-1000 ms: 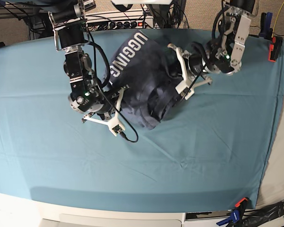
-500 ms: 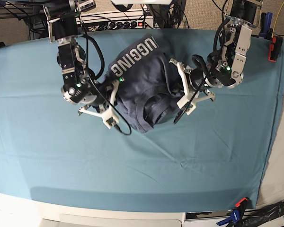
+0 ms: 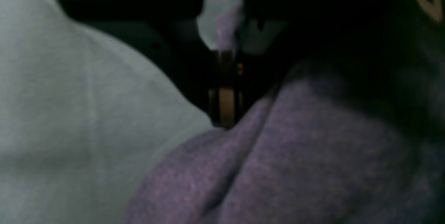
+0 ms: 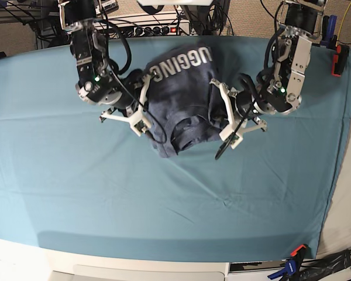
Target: Fold the T-shirt properly
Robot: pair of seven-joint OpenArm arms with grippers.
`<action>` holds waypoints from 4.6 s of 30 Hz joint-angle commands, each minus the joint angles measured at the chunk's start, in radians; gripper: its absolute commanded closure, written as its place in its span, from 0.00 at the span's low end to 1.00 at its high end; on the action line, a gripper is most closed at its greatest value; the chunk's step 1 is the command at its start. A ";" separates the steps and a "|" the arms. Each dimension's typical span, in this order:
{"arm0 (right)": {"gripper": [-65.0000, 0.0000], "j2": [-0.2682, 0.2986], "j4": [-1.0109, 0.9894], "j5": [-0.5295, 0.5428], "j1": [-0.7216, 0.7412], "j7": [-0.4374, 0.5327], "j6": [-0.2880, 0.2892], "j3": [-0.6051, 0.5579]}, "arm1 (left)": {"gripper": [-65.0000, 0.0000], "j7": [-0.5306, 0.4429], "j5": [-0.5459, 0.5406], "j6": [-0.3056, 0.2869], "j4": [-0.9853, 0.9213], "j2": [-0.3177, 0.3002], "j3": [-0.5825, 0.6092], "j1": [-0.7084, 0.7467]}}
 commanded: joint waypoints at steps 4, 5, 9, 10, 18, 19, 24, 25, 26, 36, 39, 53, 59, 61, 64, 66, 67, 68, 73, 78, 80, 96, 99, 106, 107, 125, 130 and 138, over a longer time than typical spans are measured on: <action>1.00 0.000 0.040 0.018 -0.087 -0.148 0.037 -0.013 | 1.00 -0.029 -0.010 0.001 0.014 -0.003 -0.005 -0.053; 1.00 0.000 0.058 0.018 -0.098 -0.145 0.037 -0.013 | 1.00 -0.029 -0.009 0.000 0.013 -0.003 -0.005 -0.062; 1.00 -0.003 0.123 0.018 -0.137 -0.134 0.037 -0.013 | 1.00 -0.029 0.000 0.000 0.012 -0.003 -0.005 -0.087; 1.00 -0.003 0.136 0.018 -0.146 -0.132 0.037 -0.013 | 1.00 -0.029 0.000 0.000 0.012 -0.003 -0.005 -0.090; 1.00 -0.002 0.160 0.002 -0.156 -0.127 0.036 -0.013 | 1.00 -0.029 0.015 0.006 -0.041 -0.004 -0.005 -0.094; 1.00 -0.002 0.160 -0.012 -0.155 -0.124 0.035 -0.013 | 1.00 -0.029 0.036 0.007 -0.047 -0.004 -0.005 -0.095; 1.00 -0.002 0.163 -0.127 -0.138 -0.095 -0.016 -0.002 | 1.00 -0.029 0.101 0.007 -0.048 -0.026 -0.015 -0.116; 1.00 -0.002 0.163 -0.134 -0.130 -0.092 -0.027 0.006 | 1.00 -0.029 0.101 0.008 -0.048 -0.035 -0.018 -0.123; 1.00 -0.002 0.164 -0.141 -0.124 -0.090 -0.033 0.016 | 1.00 -0.029 0.101 0.013 -0.048 -0.045 -0.019 -0.131; 1.00 -0.003 0.185 -0.140 -0.045 -0.064 -0.091 0.173 | 1.00 -0.015 0.053 0.053 -0.048 -0.092 -0.108 -0.174; 1.00 -0.002 0.237 -0.140 -0.046 -0.053 -0.093 0.205 | 1.00 -0.009 0.019 0.052 -0.048 -0.092 -0.135 -0.170; 1.00 -0.002 0.480 -0.211 -0.222 -0.048 -0.099 0.328 | 1.00 0.051 -0.006 0.037 -0.004 -0.192 -0.255 -0.124; 1.00 -0.002 0.569 -0.207 -0.361 -0.044 -0.099 0.441 | 1.00 0.079 -0.059 0.018 0.076 -0.262 -0.378 0.041; 1.00 -0.002 0.569 -0.207 -0.429 -0.041 -0.099 0.477 | 1.00 0.080 -0.066 0.018 0.113 -0.281 -0.423 0.134; 1.00 -0.001 0.569 -0.207 -0.544 -0.046 -0.099 0.531 | 1.00 0.084 -0.066 0.018 0.173 -0.303 -0.486 0.288; 1.00 0.002 0.569 -0.207 -0.606 -0.056 -0.099 0.565 | 1.00 0.085 -0.066 0.018 0.225 -0.302 -0.535 0.381; 1.00 0.002 0.569 -0.207 -0.633 -0.059 -0.099 0.582 | 1.00 0.085 -0.066 0.018 0.255 -0.302 -0.559 0.425; 1.00 0.002 0.569 -0.207 -0.658 -0.061 -0.099 0.599 | 1.00 0.086 -0.066 0.018 0.286 -0.302 -0.584 0.466; 1.00 0.030 0.569 -0.204 -0.773 -0.072 -0.100 0.655 | 1.00 0.089 -0.065 0.018 0.423 -0.294 -0.684 0.673; 1.00 0.057 0.569 -0.199 -0.879 -0.076 -0.100 0.668 | 1.00 0.104 -0.100 0.018 0.464 -0.237 -0.720 0.865; 1.00 0.056 0.569 -0.193 -0.909 -0.076 -0.100 0.668 | 1.00 0.103 -0.115 0.014 0.463 -0.212 -0.718 0.932; 1.00 0.101 0.208 -0.121 -0.889 0.003 -0.100 0.668 | 1.00 -0.011 -0.113 -0.037 0.327 -0.122 -0.555 1.147; 1.00 0.101 0.029 -0.102 -0.816 0.017 -0.099 0.668 | 1.00 -0.099 -0.042 -0.020 0.230 -0.122 -0.470 1.123; 1.00 0.100 -0.383 0.012 -0.618 0.061 -0.098 0.668 | 1.00 -0.167 0.074 0.043 -0.069 -0.122 -0.275 0.964; 1.00 0.100 -0.439 0.027 -0.590 0.072 -0.098 0.668 | 1.00 -0.179 0.090 0.051 -0.121 -0.119 -0.251 0.935; 1.00 0.018 -1.395 -0.172 -0.062 0.839 -0.096 0.668 | 1.00 -0.734 0.312 0.208 -1.286 -0.007 -0.079 0.273; 1.00 -0.023 -1.529 -0.328 0.020 0.949 -0.119 0.668 | 1.00 -0.831 0.315 0.264 -1.498 0.076 -0.079 0.162; 1.00 -0.091 -1.553 -0.360 0.100 0.987 -0.176 0.668 | 1.00 -0.887 0.374 0.316 -1.519 0.219 -0.079 0.104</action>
